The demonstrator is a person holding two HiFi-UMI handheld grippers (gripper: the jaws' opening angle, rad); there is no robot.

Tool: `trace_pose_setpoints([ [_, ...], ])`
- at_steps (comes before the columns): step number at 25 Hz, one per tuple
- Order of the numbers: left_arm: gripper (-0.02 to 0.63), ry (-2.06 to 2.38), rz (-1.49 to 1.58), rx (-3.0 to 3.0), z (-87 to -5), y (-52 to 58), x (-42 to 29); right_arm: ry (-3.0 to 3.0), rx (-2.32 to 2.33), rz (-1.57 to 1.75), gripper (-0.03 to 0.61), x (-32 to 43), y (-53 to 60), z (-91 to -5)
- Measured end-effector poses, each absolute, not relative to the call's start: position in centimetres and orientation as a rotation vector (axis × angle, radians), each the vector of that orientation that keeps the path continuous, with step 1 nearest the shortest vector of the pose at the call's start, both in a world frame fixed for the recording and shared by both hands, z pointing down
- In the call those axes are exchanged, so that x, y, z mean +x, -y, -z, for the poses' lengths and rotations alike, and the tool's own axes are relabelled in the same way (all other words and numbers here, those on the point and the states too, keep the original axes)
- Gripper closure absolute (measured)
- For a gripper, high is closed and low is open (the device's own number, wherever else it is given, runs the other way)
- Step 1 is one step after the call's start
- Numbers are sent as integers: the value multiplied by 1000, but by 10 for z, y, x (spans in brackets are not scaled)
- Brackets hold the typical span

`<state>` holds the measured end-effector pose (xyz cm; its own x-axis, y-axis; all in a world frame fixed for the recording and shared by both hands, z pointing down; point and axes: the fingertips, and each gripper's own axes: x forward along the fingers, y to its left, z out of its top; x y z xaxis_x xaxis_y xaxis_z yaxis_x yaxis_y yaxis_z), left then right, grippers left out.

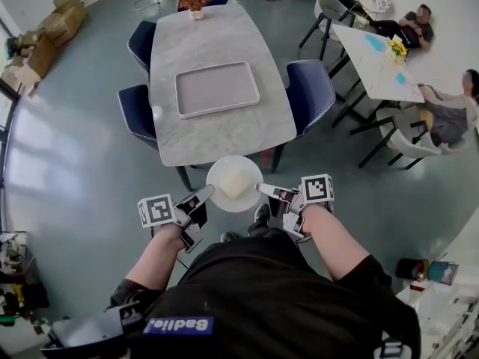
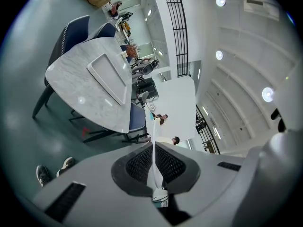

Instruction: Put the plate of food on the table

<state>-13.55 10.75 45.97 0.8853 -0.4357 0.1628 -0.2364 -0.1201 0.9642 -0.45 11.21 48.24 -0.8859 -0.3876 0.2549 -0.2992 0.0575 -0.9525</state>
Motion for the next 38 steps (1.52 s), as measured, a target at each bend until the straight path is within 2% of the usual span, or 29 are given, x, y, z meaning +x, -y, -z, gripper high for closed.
trace_pose_setpoints([
  [14,597,620,226,1666,-466,-4,-123,-2264,-647,1991,557,10,2,-484],
  [22,597,717,266,1602,-483,77,-83,-2230,-546,2061,557,49,94,-498],
  [29,597,772,335,1546,-493,95,-85,-2252,-499,2098,558,49,119,-508],
  [33,597,797,345,1514,-507,154,-75,-2253,-494,2143,557,60,182,-523],
  [38,597,818,354,1520,-510,159,-78,-2273,-481,2121,557,58,189,-524],
])
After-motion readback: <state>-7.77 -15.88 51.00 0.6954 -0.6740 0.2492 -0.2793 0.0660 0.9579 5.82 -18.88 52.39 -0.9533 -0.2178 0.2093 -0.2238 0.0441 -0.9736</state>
